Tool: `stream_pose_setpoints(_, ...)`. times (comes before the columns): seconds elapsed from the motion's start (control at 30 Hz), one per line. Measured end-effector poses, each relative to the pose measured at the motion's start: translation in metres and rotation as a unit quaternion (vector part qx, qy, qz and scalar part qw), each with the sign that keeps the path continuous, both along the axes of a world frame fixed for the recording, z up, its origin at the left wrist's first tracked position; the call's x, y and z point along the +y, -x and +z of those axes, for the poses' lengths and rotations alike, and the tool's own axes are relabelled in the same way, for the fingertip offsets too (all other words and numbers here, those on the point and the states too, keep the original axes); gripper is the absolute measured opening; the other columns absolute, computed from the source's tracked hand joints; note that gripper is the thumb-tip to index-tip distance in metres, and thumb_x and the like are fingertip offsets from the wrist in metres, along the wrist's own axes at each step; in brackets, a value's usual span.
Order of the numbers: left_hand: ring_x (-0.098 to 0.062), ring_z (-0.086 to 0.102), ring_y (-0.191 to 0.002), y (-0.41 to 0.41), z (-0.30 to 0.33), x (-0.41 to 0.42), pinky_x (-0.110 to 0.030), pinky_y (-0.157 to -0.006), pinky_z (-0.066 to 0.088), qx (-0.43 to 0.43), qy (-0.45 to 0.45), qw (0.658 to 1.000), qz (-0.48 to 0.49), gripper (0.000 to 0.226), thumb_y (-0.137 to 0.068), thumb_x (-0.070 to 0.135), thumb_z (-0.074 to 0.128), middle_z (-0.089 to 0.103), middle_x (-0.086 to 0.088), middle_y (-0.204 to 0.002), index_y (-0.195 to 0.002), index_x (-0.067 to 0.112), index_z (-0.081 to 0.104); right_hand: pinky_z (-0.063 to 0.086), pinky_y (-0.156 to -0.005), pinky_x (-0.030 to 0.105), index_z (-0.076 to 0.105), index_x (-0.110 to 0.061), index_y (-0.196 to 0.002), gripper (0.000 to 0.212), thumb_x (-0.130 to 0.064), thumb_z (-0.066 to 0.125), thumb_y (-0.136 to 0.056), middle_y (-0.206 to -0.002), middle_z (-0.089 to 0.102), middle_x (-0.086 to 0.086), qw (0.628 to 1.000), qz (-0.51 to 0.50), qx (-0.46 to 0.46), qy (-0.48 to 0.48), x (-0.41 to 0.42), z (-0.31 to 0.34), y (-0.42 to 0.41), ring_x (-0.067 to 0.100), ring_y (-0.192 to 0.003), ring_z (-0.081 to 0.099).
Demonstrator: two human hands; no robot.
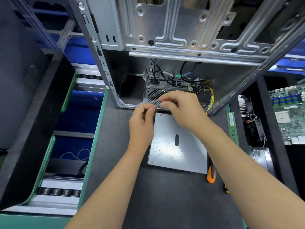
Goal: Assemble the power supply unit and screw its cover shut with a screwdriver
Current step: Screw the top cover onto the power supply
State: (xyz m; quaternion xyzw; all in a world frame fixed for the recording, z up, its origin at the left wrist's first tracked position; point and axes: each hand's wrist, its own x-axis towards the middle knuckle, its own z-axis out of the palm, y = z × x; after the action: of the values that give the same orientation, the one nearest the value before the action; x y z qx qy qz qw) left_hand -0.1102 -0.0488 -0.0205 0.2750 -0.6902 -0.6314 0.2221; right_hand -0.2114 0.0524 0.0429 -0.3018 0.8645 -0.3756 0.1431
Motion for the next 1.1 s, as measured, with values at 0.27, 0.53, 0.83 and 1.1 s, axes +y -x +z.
stream_pose_setpoints(0.27, -0.011, 0.072, -0.085, 0.005, 0.029, -0.021, -0.020, -0.080, 0.054, 0.058, -0.093, 0.993, -0.038, 0.019, -0.093, 0.008, 0.067, 0.076, 0.004, -0.086, -0.104, 0.023, 0.066, 0.050, -0.089, 0.013, 0.076, -0.019, -0.109, 0.020, -0.014, 0.071, -0.090, -0.092, 0.073, -0.015, 0.997, 0.045, -0.024, 0.064, 0.007, 0.011, -0.001, -0.007, -0.093, 0.066)
stream_pose_setpoints(0.53, -0.015, 0.072, -0.072, 0.017, 0.055, -0.022, -0.024, -0.071, 0.056, 0.029, -0.193, 0.969, -0.153, 0.033, -0.085, 0.012, 0.074, 0.077, -0.005, -0.081, -0.112, 0.015, 0.057, 0.056, -0.084, 0.027, 0.078, -0.020, -0.097, 0.013, -0.011, 0.072, -0.088, -0.087, 0.076, -0.007, 0.990, 0.059, -0.038, 0.121, 0.030, 0.030, 0.005, 0.006, -0.086, 0.070)
stream_pose_setpoints(0.83, -0.022, 0.055, -0.109, 0.021, 0.049, 0.033, -0.036, -0.101, 0.038, -0.051, 0.407, 0.863, -0.295, 0.050, -0.085, 0.052, 0.071, 0.065, 0.001, -0.112, -0.118, 0.015, 0.067, 0.048, -0.078, 0.013, 0.079, -0.022, -0.089, 0.006, -0.018, 0.076, -0.086, -0.083, 0.070, -0.017, 0.994, -0.068, 0.083, 0.012, 0.104, 0.009, 0.024, 0.004, -0.082, 0.066)
stream_pose_setpoints(1.1, -0.019, 0.014, -0.147, 0.010, 0.037, 0.054, -0.044, -0.125, 0.000, -0.134, 0.468, 0.745, -0.457, 0.151, -0.041, 0.099, 0.056, 0.024, 0.001, -0.154, -0.156, 0.010, 0.014, 0.047, -0.084, 0.018, 0.081, -0.015, -0.090, 0.007, -0.016, 0.077, -0.084, -0.089, 0.075, -0.003, 0.994, -0.031, 0.077, -0.064, 0.122, -0.011, 0.017, 0.006, -0.083, 0.063)
